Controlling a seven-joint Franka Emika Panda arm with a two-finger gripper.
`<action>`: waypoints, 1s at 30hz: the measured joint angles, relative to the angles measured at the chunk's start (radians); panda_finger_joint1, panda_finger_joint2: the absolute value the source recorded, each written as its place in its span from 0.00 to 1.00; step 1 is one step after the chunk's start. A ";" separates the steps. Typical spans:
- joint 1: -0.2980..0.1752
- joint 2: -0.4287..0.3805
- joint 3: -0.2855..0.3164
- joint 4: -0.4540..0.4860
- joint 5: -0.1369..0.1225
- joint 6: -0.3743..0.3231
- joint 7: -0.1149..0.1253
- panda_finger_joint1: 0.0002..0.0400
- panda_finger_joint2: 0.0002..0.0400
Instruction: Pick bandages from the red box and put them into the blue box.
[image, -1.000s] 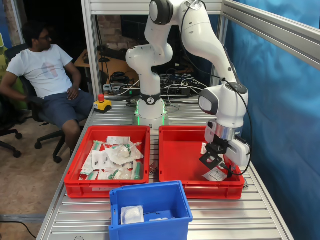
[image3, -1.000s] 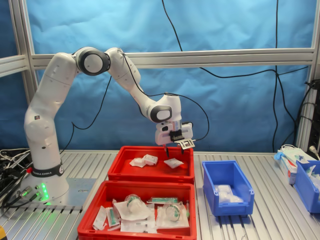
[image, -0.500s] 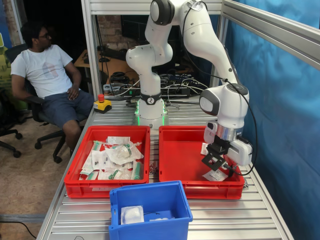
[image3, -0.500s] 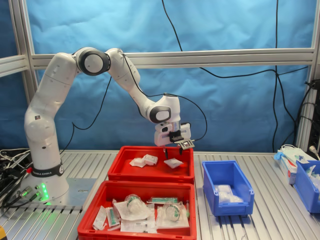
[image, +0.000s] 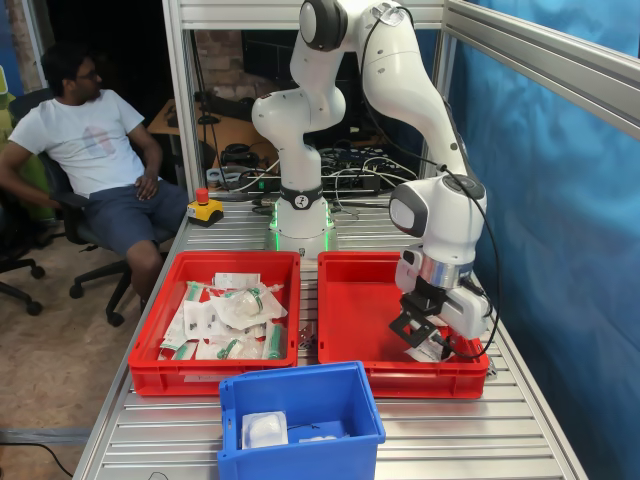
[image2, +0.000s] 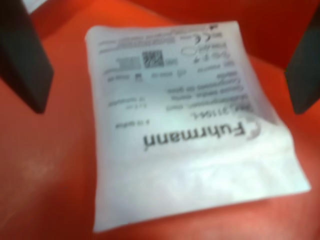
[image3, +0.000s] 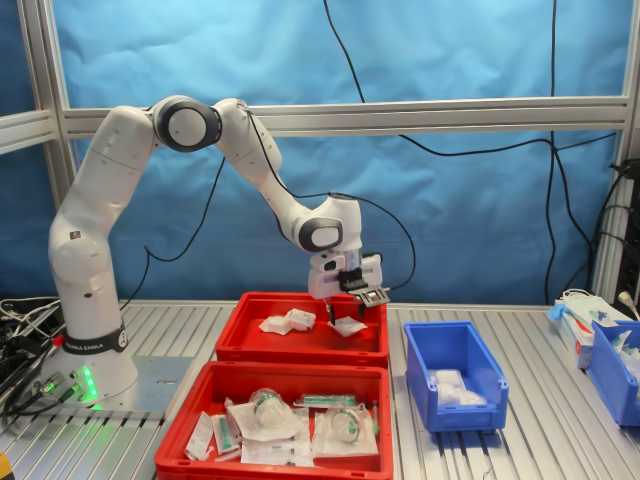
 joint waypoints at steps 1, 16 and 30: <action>0.000 0.003 -0.001 0.000 0.000 0.000 0.000 1.00 1.00; 0.000 0.042 -0.007 0.002 0.000 0.005 -0.003 1.00 1.00; 0.000 0.051 -0.006 0.013 0.000 0.007 -0.004 1.00 1.00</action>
